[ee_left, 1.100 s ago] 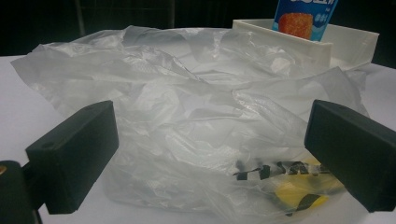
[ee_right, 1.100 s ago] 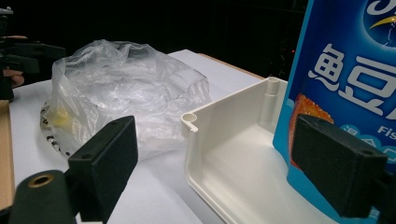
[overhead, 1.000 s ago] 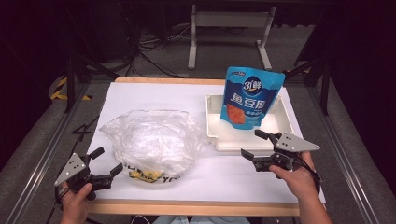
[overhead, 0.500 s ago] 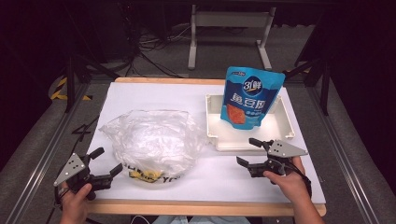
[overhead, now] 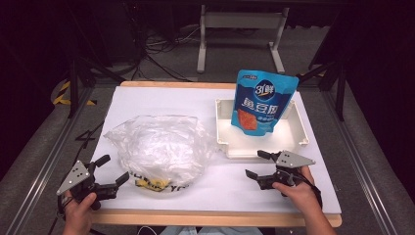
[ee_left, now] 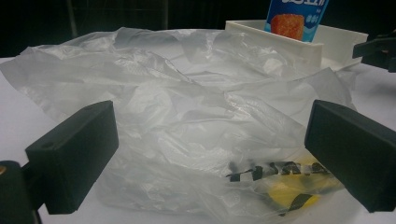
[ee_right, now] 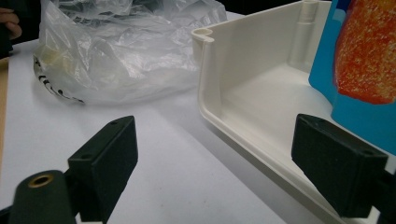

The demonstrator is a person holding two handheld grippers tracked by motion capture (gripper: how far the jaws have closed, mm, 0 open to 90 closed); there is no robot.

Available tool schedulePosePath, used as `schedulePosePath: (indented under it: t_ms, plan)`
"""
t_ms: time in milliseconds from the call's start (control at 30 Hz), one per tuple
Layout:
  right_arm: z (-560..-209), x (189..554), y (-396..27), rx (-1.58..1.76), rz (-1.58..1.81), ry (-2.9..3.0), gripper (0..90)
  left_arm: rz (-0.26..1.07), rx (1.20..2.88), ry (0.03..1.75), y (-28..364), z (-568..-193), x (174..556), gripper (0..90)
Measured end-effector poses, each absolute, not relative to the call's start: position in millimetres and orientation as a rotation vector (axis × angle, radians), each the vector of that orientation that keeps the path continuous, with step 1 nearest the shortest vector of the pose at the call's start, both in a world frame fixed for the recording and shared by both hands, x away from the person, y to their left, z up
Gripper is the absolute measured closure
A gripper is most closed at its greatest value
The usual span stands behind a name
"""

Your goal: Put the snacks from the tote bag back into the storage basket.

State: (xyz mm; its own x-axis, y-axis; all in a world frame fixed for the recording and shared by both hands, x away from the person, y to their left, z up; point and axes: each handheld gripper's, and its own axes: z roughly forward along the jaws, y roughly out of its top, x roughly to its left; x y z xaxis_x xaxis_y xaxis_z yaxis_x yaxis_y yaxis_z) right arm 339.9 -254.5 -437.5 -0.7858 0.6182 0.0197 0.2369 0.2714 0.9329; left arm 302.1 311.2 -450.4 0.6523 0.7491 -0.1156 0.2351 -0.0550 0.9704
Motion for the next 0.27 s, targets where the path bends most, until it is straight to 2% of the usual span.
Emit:
schedulePosePath:
  t_ms: [267]
  plan:
    - [-437.6,341.2,-256.4,0.789,1.528,2.164,15.3,0.505,1.62,0.823,310.8,-450.2,302.8,3.6]
